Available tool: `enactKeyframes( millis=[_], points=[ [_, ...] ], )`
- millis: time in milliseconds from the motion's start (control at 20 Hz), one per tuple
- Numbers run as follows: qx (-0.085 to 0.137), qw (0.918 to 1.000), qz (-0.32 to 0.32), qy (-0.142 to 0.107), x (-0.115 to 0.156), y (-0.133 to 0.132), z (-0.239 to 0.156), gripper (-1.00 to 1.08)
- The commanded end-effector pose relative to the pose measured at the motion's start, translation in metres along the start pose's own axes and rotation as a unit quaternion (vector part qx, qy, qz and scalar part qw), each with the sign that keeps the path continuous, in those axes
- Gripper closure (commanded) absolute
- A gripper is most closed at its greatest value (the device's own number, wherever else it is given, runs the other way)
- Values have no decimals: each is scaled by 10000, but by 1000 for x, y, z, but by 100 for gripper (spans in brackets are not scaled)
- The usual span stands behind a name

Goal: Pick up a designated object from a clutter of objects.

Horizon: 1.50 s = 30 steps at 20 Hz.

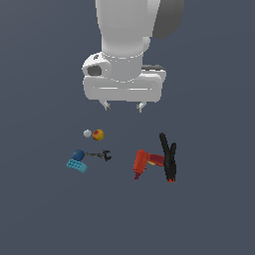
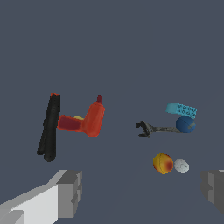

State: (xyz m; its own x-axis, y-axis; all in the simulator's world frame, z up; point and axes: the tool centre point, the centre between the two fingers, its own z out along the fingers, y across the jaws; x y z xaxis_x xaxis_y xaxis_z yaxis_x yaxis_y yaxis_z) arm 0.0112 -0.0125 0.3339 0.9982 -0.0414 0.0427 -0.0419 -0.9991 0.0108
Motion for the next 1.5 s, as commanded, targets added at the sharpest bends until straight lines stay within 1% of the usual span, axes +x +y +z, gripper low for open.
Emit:
enactKeyframes(
  millis=[0,150,400,750,950,1150,1300,1450],
  points=[
    [0,10000,0,0,0,0,0,-92],
    [-22,10000,-37,13,2,-4,1,-92],
    [-96,9998,-188,62,8,-19,1,-92],
    [-74,9999,-89,50,7,-14,8,-92],
    [-32,9999,130,28,5,-5,25,-92],
    [25,9989,478,-6,1,10,51,-92],
    [70,9965,829,-38,-5,25,76,-92],
    [110,9919,1263,-75,-14,43,105,-92]
  ],
)
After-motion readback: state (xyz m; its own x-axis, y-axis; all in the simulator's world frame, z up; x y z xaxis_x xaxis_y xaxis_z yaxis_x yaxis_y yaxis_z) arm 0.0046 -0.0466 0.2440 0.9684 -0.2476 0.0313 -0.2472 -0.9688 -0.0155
